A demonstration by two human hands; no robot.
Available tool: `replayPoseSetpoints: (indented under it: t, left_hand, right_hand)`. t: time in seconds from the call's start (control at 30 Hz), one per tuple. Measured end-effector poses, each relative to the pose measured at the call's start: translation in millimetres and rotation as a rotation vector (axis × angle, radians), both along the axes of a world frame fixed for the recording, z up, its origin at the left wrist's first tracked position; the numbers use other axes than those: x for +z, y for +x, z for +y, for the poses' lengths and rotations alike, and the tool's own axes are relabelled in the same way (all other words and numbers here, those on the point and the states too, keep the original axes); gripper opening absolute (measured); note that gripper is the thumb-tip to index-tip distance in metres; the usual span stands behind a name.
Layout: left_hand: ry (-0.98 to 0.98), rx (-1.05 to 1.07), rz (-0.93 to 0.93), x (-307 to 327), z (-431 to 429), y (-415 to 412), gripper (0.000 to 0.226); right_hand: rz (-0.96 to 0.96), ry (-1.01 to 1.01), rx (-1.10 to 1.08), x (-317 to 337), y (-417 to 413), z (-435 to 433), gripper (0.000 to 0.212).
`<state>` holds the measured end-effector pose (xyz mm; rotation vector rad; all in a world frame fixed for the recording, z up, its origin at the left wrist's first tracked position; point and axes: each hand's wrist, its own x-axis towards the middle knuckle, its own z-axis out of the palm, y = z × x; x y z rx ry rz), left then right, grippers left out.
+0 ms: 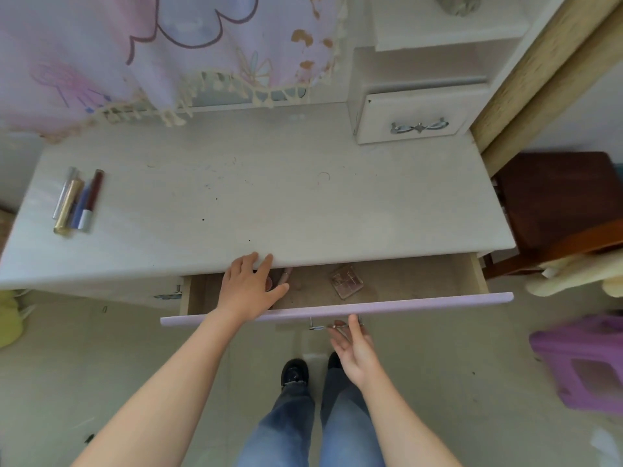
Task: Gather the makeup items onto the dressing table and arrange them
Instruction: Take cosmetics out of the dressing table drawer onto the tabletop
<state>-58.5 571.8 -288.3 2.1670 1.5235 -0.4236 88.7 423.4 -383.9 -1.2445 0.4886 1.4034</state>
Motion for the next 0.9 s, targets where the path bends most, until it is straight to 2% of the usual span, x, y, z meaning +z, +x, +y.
replayPoseSetpoints:
  t: [0.07, 0.13, 0.17, 0.3, 0.33, 0.4, 0.43, 0.9]
  left_hand:
    - [0.001, -0.009, 0.006, 0, 0, -1, 0.069]
    - [0.004, -0.021, 0.018, -1, 0, -2, 0.07]
    - [0.006, -0.027, 0.022, -1, 1, -2, 0.07]
    - [0.007, -0.046, 0.027, -1, 1, -2, 0.071]
    - [0.007, -0.05, 0.028, 0, 1, -2, 0.071]
    - [0.005, -0.057, 0.027, 1, 2, -2, 0.071]
    - [0.002, -0.061, 0.026, 2, 3, -2, 0.071]
    - [-0.015, -0.086, 0.043, 2, 1, -4, 0.072]
  right_hand:
    - [0.002, 0.014, -0.011, 2, -3, -4, 0.019]
    - [0.008, 0.035, -0.041, 3, -4, -5, 0.051]
    - [0.006, 0.047, -0.052, 6, -4, -4, 0.059]
    - [-0.004, 0.038, -0.123, 10, -8, 0, 0.065]
    - [-0.017, 0.027, -0.136, 11, -10, 2, 0.058]
    - [-0.044, -0.015, -0.149, 11, -13, 5, 0.026]
    - [-0.049, -0.033, -0.151, 9, -14, 5, 0.021]
    - [0.009, -0.103, -0.204, 7, -31, -26, 0.029]
